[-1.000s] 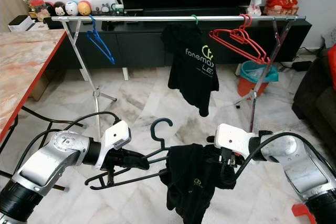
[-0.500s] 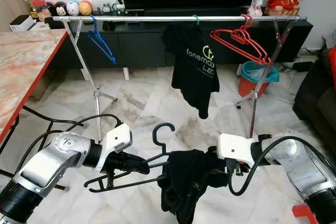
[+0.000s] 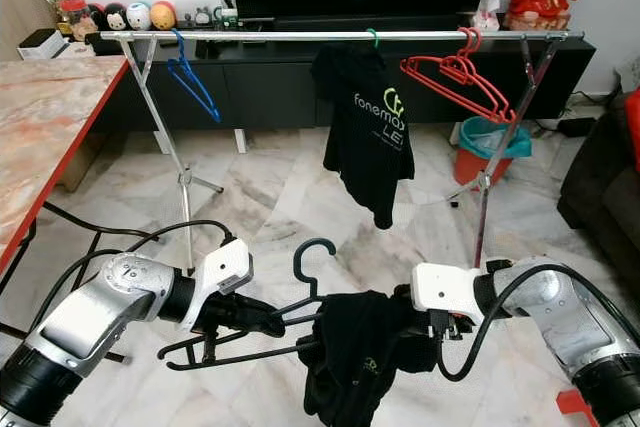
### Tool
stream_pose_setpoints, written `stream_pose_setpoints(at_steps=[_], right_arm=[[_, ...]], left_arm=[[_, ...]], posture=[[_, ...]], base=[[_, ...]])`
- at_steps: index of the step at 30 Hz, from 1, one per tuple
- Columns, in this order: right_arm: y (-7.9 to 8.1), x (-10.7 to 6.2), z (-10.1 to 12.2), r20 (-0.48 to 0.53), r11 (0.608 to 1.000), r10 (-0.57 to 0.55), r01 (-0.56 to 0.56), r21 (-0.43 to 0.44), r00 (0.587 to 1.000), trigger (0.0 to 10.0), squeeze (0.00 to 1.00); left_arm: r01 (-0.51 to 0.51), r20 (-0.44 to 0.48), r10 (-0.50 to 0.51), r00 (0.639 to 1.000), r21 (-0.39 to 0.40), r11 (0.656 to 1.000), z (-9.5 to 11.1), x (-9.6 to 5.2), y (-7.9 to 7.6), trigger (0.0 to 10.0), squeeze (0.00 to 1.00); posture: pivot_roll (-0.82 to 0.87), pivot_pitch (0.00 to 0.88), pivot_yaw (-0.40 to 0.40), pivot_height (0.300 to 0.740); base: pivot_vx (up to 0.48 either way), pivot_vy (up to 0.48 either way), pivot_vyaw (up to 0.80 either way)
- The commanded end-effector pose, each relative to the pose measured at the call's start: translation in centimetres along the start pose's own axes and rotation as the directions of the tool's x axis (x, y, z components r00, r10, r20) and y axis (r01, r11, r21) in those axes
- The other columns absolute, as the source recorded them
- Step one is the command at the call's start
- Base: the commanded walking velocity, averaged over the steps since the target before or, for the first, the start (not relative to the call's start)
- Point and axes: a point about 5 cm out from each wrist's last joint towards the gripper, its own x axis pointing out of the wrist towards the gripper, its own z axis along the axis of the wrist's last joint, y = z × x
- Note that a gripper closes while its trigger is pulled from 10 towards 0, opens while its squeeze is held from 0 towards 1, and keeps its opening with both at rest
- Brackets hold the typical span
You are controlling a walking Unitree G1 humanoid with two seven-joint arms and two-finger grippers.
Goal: Hang hanger
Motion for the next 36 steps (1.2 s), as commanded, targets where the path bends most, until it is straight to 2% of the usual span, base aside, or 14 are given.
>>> stream_pose_setpoints(at_steps=[1,9,14,17,21,28,36], right_arm=[[-0.1,0.2,0.7,0.052,0.999,0.028,-0.028,-0.016,0.998,10.0,0.0],[-0.6,-0.7,1.0,0.097,0.996,0.064,-0.058,-0.063,0.993,10.0,0.0],[-0.4,-1.0,0.8,0.094,0.99,0.109,-0.1,-0.1,0.99,10.0,0.0],[-0.5,-1.1,0.3,0.058,0.986,0.13,-0.123,-0.109,0.99,10.0,0.0],[-1.2,-0.8,-0.3,-0.001,0.991,0.089,-0.088,-0.102,0.996,10.0,0.0],[-1.4,-0.3,-0.2,0.03,0.993,0.077,-0.074,-0.092,0.997,10.0,0.0],[-0.8,0.4,-0.6,0.032,0.989,0.133,-0.13,-0.077,0.991,10.0,0.0]], left_arm=[[0.029,0.051,-0.032,0.998,0.065,0.997,1.5,0.0,-0.4,10.0,0.0],[0.051,0.045,-0.055,0.997,0.074,0.996,1.5,0.0,-0.6,10.0,0.0],[0.062,0.04,-0.065,0.997,0.077,0.995,1.4,-0.1,-0.7,10.0,0.0],[0.07,0.034,-0.072,0.997,0.079,0.994,1.4,-0.1,-0.8,10.0,0.0],[0.074,0.033,-0.077,0.996,0.081,0.994,1.4,0.0,-1.0,10.0,0.0],[0.085,0.032,-0.088,0.996,0.081,0.993,1.3,0.2,-1.1,10.0,0.0],[0.087,0.03,-0.09,0.995,0.082,0.993,1.3,0.2,-1.2,10.0,0.0]], posture=[[0.04,0.0,-0.012,0.74],[0.05,0.0,-0.013,0.74],[0.05,0.0,-0.012,0.74],[0.05,0.0,-0.011,0.74],[0.05,0.0,-0.011,0.74],[0.05,0.0,-0.01,0.74],[0.06,0.0,-0.012,0.74]], base=[[0.0,0.0,0.0],[0.0,0.0,0.0],[0.0,0.0,0.0],[0.0,0.0,0.0],[0.0,0.0,0.0],[0.0,0.0,0.0],[0.0,0.0,0.0]])
